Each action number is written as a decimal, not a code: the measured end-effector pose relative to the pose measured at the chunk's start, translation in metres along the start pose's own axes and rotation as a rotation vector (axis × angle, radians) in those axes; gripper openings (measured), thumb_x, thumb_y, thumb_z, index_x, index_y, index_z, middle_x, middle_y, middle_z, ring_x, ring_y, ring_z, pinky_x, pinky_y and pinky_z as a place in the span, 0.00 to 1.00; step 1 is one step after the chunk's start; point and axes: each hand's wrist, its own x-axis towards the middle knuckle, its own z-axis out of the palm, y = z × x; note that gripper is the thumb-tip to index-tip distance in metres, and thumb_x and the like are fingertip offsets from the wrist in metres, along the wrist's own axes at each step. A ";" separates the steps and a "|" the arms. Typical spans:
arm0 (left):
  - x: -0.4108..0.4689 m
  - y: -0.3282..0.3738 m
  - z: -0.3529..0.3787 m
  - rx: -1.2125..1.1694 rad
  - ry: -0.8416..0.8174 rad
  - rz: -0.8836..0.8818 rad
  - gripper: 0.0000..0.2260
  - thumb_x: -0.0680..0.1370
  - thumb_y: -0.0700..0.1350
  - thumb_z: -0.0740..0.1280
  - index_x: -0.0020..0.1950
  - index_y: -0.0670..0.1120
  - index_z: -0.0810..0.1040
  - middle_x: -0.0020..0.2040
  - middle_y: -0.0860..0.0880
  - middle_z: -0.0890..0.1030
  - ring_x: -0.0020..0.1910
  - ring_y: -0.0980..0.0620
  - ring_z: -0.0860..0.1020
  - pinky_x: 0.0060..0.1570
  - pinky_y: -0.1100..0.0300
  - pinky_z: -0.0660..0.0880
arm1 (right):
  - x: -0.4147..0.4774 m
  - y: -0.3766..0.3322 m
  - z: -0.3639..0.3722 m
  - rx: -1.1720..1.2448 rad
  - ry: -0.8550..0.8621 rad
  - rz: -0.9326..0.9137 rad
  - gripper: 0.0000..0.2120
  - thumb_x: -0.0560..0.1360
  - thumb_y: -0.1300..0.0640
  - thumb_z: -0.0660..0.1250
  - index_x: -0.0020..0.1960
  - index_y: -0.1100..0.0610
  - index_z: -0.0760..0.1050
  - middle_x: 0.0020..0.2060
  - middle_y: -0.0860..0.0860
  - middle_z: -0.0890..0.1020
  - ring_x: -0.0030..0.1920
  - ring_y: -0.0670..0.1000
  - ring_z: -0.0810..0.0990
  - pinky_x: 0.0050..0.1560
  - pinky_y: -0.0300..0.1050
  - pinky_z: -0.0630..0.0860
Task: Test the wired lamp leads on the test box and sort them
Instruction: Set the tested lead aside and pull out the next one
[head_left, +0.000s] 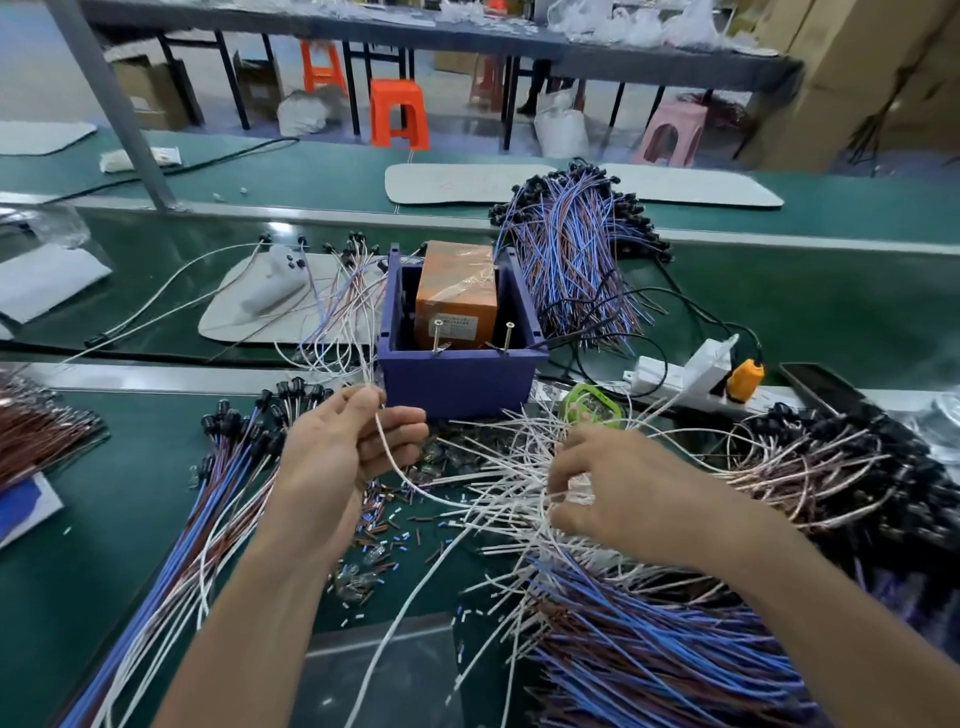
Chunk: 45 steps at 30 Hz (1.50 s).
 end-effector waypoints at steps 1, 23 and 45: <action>0.000 0.000 -0.005 0.023 0.032 0.005 0.07 0.86 0.43 0.61 0.51 0.43 0.77 0.43 0.40 0.87 0.38 0.47 0.87 0.33 0.59 0.82 | 0.000 -0.002 0.005 -0.023 0.010 -0.002 0.07 0.79 0.45 0.68 0.51 0.47 0.81 0.53 0.43 0.75 0.54 0.47 0.74 0.57 0.46 0.72; -0.011 -0.056 0.048 0.843 -0.153 0.129 0.05 0.71 0.44 0.80 0.38 0.53 0.87 0.33 0.52 0.86 0.31 0.56 0.82 0.34 0.65 0.77 | -0.074 0.126 -0.045 -0.471 0.323 0.200 0.05 0.75 0.51 0.73 0.46 0.42 0.88 0.42 0.45 0.87 0.47 0.53 0.81 0.57 0.51 0.70; -0.020 -0.047 0.010 0.823 -0.080 0.341 0.16 0.74 0.40 0.76 0.42 0.64 0.86 0.39 0.61 0.86 0.40 0.62 0.84 0.43 0.67 0.76 | -0.012 -0.001 0.051 0.332 0.336 0.036 0.11 0.76 0.57 0.70 0.56 0.48 0.86 0.52 0.40 0.85 0.36 0.32 0.77 0.44 0.24 0.69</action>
